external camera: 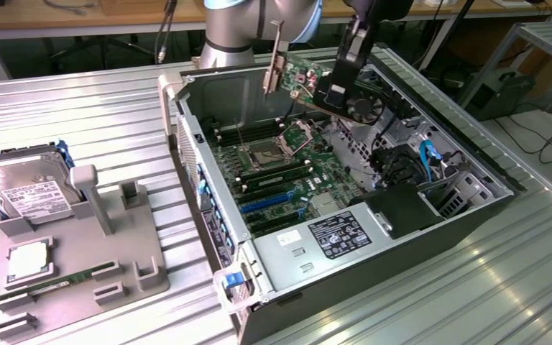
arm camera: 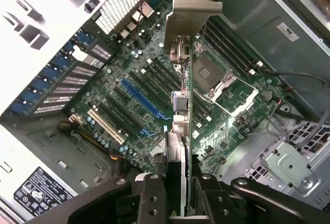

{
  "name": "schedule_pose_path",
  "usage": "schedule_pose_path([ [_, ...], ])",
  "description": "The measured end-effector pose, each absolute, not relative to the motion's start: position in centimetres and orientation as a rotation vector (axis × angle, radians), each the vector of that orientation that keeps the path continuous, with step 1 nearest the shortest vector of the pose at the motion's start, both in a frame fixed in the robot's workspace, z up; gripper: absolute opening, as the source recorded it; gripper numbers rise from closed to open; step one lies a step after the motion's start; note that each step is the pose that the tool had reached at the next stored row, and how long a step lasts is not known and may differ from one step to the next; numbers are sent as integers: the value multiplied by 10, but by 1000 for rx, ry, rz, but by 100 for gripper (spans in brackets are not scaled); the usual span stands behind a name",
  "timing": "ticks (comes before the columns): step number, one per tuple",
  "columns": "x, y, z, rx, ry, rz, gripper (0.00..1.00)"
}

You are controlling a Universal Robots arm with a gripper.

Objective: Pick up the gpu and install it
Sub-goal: 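Insert the gpu into the slot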

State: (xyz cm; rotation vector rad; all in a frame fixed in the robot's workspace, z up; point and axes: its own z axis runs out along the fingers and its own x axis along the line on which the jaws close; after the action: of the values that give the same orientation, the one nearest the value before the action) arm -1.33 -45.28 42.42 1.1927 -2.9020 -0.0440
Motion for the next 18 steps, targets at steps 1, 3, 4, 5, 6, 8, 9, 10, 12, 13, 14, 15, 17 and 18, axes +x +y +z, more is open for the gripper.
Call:
schedule_pose_path([
  [1, -13, -453, 424, 1234, -2884, -44, 27],
  [3, -13, -453, 424, 1260, -2873, -44, 27],
  [4, -13, -453, 424, 1270, -2868, -44, 27],
  [5, -13, -453, 424, 1280, -2864, -44, 27],
  [6, -13, -453, 424, 1291, -2859, -44, 27],
  [8, -13, -453, 424, 1319, -2846, -44, 27],
  [9, -13, -453, 424, 1337, -2837, -44, 27],
  [10, -13, -453, 424, 1348, -2831, -43, 27],
  [12, -13, -453, 424, 1371, -2820, -43, 27],
  [13, -13, -453, 424, 1382, -2815, -43, 27],
  [14, -13, -453, 424, 1394, -2809, -43, 27],
  [15, -13, -453, 424, 1405, -2803, -43, 27],
  [17, -13, -453, 424, 1428, -2791, -43, 27],
  [18, -13, -453, 424, 1439, -2785, -43, 27],
])
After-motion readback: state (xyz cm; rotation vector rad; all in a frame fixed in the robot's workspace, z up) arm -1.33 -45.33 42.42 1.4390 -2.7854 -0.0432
